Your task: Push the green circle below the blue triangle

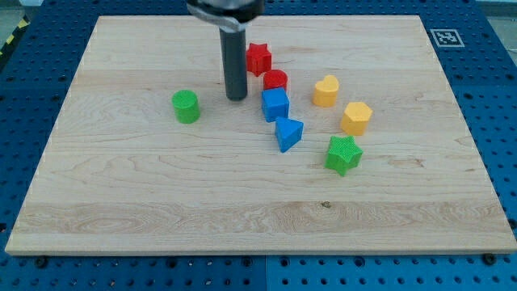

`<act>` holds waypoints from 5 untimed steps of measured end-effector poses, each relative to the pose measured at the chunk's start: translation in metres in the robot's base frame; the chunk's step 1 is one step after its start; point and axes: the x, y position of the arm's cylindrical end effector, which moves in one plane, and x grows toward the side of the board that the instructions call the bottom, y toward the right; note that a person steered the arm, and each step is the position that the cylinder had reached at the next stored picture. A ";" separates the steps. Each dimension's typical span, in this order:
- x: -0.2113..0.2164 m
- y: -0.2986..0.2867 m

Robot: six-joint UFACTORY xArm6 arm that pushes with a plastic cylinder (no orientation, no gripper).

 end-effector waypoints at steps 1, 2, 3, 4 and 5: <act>-0.010 -0.044; -0.003 -0.082; 0.008 -0.109; 0.011 -0.098; 0.006 -0.090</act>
